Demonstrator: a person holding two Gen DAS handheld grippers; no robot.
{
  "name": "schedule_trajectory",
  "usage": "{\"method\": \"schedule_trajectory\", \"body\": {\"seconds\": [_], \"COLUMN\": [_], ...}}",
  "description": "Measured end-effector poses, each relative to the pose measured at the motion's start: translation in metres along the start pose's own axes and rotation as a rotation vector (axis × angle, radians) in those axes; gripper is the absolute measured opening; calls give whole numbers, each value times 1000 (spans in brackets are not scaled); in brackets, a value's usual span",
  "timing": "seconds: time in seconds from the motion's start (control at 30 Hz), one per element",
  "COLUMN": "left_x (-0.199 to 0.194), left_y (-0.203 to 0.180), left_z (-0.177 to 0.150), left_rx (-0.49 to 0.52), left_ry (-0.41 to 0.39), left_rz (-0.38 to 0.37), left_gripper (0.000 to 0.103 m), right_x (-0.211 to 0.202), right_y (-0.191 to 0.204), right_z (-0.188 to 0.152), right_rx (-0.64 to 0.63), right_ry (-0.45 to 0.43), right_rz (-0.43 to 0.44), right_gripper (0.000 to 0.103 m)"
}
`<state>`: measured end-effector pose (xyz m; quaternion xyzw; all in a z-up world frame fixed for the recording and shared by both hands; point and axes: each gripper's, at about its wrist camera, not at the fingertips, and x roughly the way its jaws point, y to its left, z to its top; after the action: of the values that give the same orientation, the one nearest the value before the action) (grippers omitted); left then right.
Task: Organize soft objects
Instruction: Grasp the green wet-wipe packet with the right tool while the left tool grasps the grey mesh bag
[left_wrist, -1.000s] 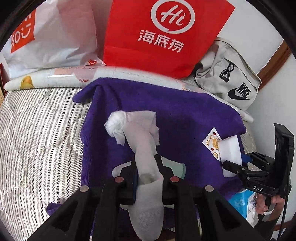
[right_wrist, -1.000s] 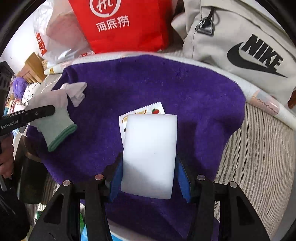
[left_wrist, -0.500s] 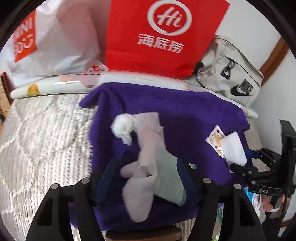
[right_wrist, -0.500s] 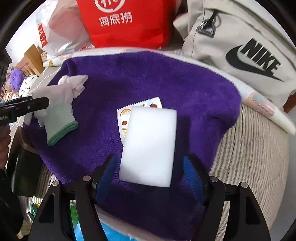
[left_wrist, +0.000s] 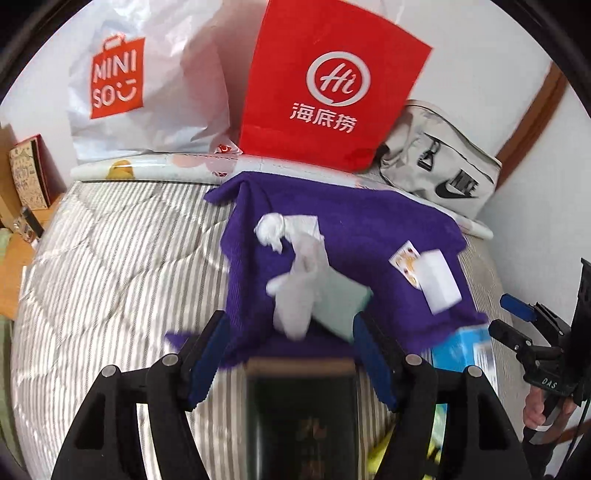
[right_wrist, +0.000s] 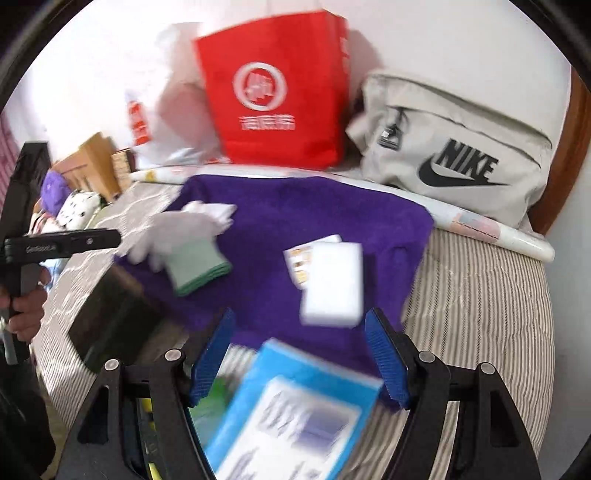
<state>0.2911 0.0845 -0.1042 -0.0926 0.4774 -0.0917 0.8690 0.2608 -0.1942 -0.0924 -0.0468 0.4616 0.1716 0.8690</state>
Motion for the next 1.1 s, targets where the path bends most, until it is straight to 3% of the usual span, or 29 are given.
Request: {"method": "schedule_trajectory", "body": {"seconds": [0.2,0.33,0.73,0.8,0.87,1.1], "left_x": [-35,-51,-61,-60,-59,-55], "left_y": [-8,-2,15,16,16,17], "left_z": [-36,-60,-126,-131,-134,-148], "left_rx": [48,15,-51,-51,-52,-57], "left_ry": [-30,-42,7,11,14,48], "left_rz": [-8,-49,-143,-145,-144,-155], "left_gripper": [67,67,67,67,67,67], "right_x": [-16,-14,31,35,40,13], "right_y": [48,71,104,106,104,89], "right_z": [-30,-47,-71,-73,-75,-66], "right_rx": [-126,-172,-365,-382,-367,-220], "right_ry": [0,29,166,178,200,110], "right_rz": [23,41,-117,-137,-118,-42], "right_gripper": [69,64,58,51,21,19]}}
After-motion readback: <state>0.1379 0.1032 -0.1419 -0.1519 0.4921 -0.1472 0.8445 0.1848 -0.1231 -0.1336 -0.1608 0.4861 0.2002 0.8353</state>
